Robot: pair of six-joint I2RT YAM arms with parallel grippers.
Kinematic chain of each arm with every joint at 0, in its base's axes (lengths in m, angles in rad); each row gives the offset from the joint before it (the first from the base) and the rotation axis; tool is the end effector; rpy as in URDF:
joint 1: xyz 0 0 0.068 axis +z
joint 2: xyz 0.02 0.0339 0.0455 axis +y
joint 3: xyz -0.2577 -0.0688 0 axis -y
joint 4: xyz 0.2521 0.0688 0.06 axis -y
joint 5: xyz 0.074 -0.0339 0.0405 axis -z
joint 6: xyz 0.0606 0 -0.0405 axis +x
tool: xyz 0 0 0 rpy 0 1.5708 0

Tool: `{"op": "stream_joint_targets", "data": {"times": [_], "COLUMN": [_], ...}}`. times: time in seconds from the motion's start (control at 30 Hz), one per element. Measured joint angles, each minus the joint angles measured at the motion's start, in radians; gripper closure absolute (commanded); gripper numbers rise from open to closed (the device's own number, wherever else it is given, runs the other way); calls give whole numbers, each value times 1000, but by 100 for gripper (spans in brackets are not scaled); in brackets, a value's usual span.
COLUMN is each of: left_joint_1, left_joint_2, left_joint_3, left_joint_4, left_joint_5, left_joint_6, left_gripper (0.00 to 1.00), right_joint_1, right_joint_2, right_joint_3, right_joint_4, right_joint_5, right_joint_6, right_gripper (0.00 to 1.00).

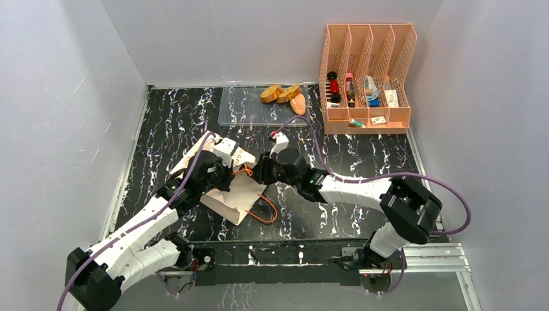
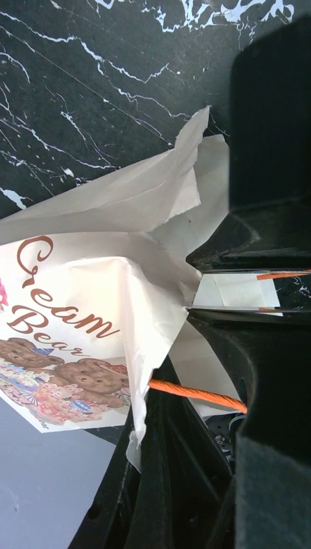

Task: Take the fake bread out of the paper bag
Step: Adjust the clamp on the paper bag.

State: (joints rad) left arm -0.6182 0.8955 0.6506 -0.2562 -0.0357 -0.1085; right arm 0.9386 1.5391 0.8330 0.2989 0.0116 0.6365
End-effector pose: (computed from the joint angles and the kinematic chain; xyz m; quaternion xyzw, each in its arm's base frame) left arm 0.1936 -0.1350 0.2471 0.2081 0.8347 -0.1668 0.4818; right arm 0.2169 0.2950 0.1998 -0.1226 0.8264 0.3860 0.3912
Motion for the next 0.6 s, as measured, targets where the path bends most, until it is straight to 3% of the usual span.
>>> {"op": "stream_joint_targets", "data": {"times": [0.6], "left_joint_1": [0], "left_joint_2": [0], "left_joint_3": [8], "left_joint_4": [1], "left_joint_5": [6], "left_joint_6": [-7], "left_gripper": [100], "right_joint_1": [-25], "right_joint_2": [-20], "right_joint_3": [29], "right_joint_4": [-64], "right_joint_5": [20], "right_joint_6": [68], "right_gripper": [77]}}
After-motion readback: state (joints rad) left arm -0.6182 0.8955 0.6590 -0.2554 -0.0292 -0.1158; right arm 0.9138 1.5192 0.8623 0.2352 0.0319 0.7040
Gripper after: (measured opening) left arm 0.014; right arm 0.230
